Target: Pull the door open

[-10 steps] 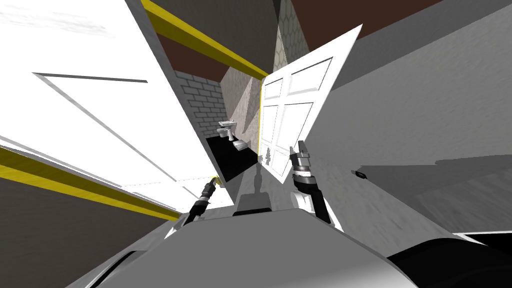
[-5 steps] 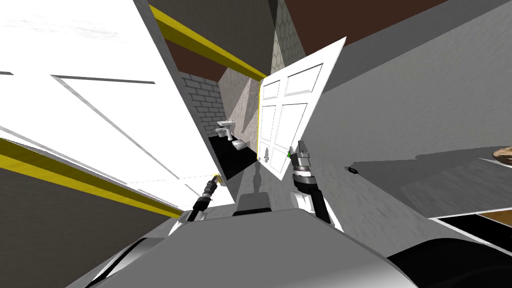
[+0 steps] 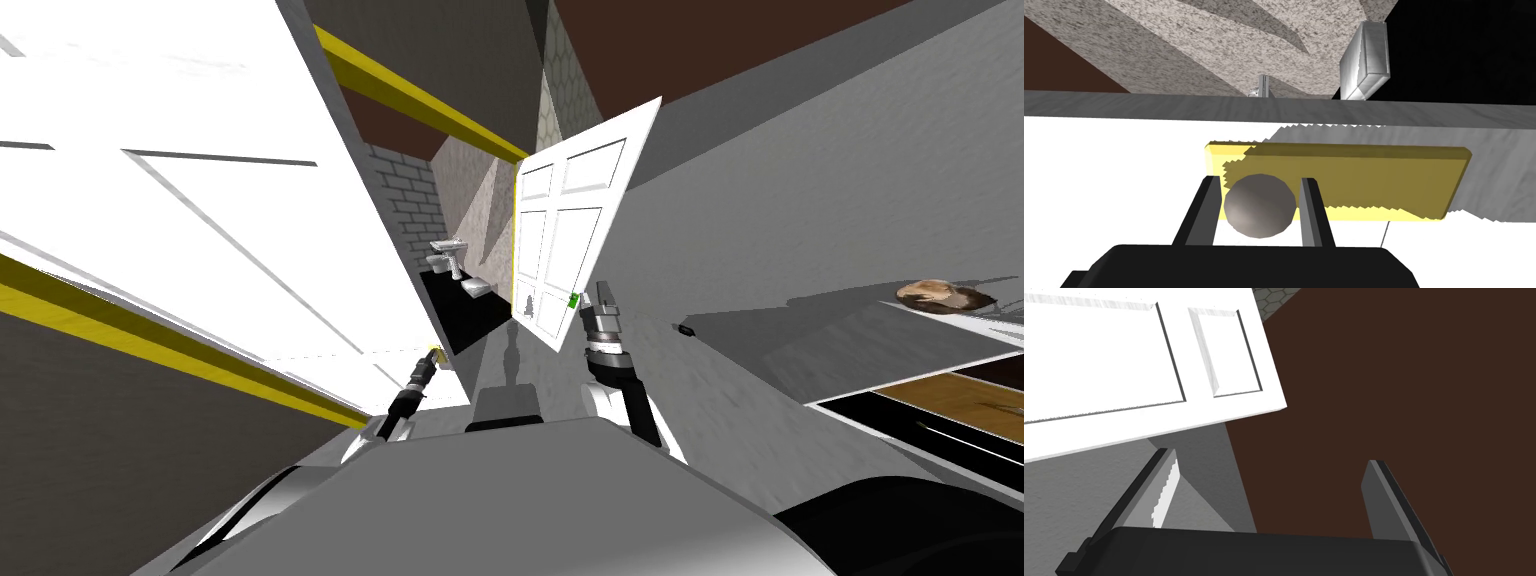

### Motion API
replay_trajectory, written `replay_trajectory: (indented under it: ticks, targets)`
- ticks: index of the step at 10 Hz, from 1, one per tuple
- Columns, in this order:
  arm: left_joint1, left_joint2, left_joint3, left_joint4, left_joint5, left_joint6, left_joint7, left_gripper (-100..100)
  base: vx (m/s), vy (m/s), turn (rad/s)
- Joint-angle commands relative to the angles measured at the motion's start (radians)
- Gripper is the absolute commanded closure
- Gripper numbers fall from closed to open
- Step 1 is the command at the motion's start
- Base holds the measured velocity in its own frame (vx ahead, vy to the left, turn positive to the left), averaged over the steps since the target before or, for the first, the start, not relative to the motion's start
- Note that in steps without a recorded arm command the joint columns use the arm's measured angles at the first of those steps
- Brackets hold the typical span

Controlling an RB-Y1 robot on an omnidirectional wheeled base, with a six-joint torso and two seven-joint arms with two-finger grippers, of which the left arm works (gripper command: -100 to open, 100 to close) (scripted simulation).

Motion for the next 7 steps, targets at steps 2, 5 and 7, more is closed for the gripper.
replay_trajectory:
  ticks: [2,5,7]
  targets:
    - [0.012,0.018,-0.029,0.012,-0.021,-0.036,0.034,100,-0.199,0.062,-0.06]
    - [0.024,0.038,-0.056,0.015,-0.042,-0.069,0.067,100,-0.186,0.072,-0.048]
    - [0.044,0.048,-0.069,0.02,-0.051,-0.096,0.081,100,-0.113,0.031,-0.072]
